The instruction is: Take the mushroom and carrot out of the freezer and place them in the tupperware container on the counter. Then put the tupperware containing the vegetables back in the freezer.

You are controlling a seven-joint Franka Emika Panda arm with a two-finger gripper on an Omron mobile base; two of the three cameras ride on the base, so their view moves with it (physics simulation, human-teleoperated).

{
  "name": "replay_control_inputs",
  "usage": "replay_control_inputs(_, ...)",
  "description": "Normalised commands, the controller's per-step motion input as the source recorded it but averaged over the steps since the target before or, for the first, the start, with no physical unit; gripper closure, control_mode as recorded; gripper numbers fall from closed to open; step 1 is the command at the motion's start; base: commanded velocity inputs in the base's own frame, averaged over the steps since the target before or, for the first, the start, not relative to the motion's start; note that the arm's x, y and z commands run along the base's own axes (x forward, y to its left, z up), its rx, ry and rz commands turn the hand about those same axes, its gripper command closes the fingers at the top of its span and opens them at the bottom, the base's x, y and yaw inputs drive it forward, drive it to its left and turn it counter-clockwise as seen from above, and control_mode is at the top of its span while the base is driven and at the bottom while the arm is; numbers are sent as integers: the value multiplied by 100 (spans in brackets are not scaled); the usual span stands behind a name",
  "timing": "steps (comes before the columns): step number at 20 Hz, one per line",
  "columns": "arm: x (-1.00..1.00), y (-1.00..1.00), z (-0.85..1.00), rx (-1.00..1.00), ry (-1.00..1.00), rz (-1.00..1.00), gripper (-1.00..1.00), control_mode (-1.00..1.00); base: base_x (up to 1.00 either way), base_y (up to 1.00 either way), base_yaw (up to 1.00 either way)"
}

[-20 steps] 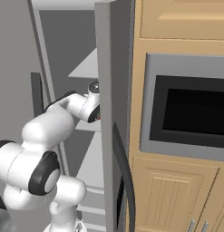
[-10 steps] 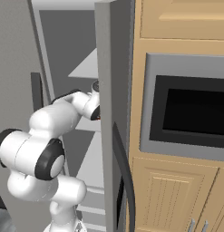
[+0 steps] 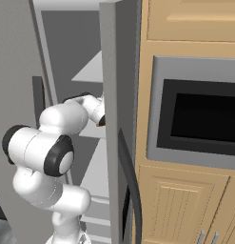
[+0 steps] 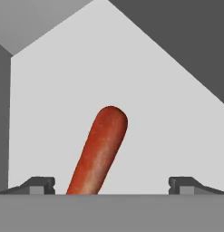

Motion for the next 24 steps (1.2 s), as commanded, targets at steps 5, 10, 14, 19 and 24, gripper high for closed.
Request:
replay_control_inputs(5, 16, 0, -12, 0, 0, 0, -100, -100, 0, 0, 0)
replay_control_inputs(10, 22, 0, -11, 0, 0, 0, -100, -100, 0, 0, 0)
replay_control_inputs(14, 22, 0, -11, 0, 0, 0, -100, -100, 0, 0, 0)
replay_control_inputs(19, 17, 0, -13, 0, 0, 0, -100, -100, 0, 0, 0)
replay_control_inputs(24, 14, 0, -16, 0, 0, 0, -100, -100, 0, 0, 0)
